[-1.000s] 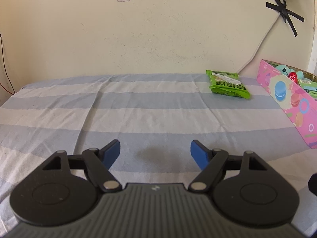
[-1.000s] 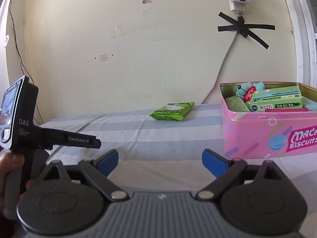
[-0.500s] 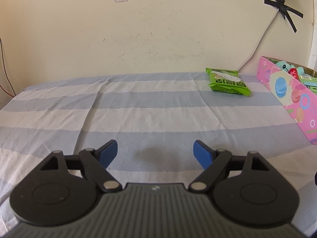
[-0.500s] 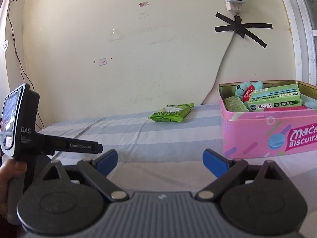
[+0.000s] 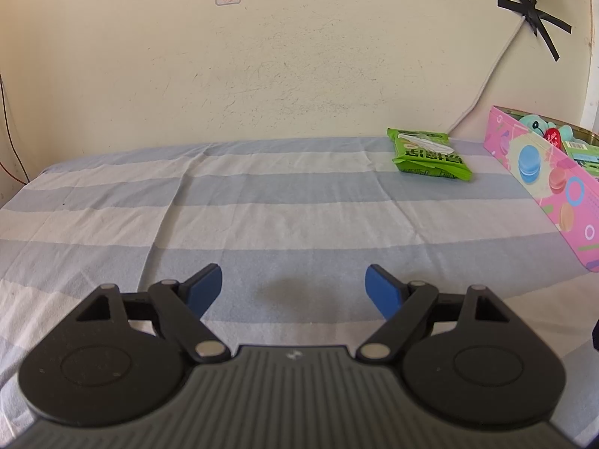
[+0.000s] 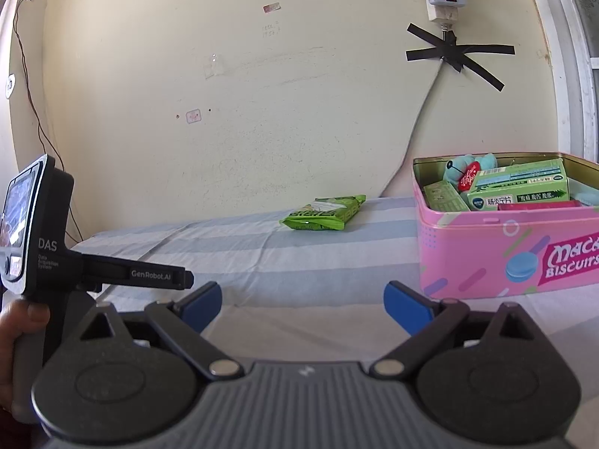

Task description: Organize objects

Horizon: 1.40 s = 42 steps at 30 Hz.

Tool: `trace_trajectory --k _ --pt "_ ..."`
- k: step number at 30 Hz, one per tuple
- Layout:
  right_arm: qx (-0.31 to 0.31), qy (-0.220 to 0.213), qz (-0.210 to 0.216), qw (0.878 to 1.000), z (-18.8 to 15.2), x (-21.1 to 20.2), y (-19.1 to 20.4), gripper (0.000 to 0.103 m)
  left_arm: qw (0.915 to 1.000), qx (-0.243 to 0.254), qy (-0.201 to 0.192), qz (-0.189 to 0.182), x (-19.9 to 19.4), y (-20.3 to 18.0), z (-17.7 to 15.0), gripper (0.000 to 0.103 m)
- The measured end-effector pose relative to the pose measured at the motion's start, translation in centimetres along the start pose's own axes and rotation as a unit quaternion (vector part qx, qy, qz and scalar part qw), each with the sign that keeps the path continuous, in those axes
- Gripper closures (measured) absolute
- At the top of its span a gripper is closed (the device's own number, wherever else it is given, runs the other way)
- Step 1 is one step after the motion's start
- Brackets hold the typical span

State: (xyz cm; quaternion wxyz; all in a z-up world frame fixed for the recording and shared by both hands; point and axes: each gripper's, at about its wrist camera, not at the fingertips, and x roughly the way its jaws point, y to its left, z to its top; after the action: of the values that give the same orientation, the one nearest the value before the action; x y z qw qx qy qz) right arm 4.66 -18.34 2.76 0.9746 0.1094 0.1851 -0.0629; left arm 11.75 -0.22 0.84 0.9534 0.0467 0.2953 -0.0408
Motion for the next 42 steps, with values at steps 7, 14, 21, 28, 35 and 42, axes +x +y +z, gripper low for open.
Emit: trace_trajectory --k 7,14,21,28,35,42 --pt "0.000 0.000 0.000 1.000 0.0 0.0 0.1 0.006 1.0000 -0.001 0.000 0.001 -0.1 -0.1 0.0 0.018" --pt "0.000 0.000 -0.001 1.000 0.0 0.0 0.1 0.005 1.0000 -0.002 0.000 0.003 -0.2 -0.2 0.0 0.017" --pt "-0.023 0.024 -0.006 0.999 0.0 1.0 0.8 0.005 1.0000 -0.008 0.000 0.002 -0.1 0.0 0.0 0.017" --pt "-0.030 0.059 0.022 0.998 2.8 5.2 1.8 0.005 0.9983 -0.058 -0.003 0.012 0.1 2.5 0.8 0.017" --pt "-0.045 0.067 -0.014 0.997 7.0 15.2 4.0 0.000 0.9959 -0.089 0.000 0.018 0.2 3.9 1.1 0.017" --pt "-0.003 0.146 -0.102 0.984 8.3 25.8 2.6 0.008 0.9961 -0.088 0.002 0.013 0.4 3.9 1.2 0.017"
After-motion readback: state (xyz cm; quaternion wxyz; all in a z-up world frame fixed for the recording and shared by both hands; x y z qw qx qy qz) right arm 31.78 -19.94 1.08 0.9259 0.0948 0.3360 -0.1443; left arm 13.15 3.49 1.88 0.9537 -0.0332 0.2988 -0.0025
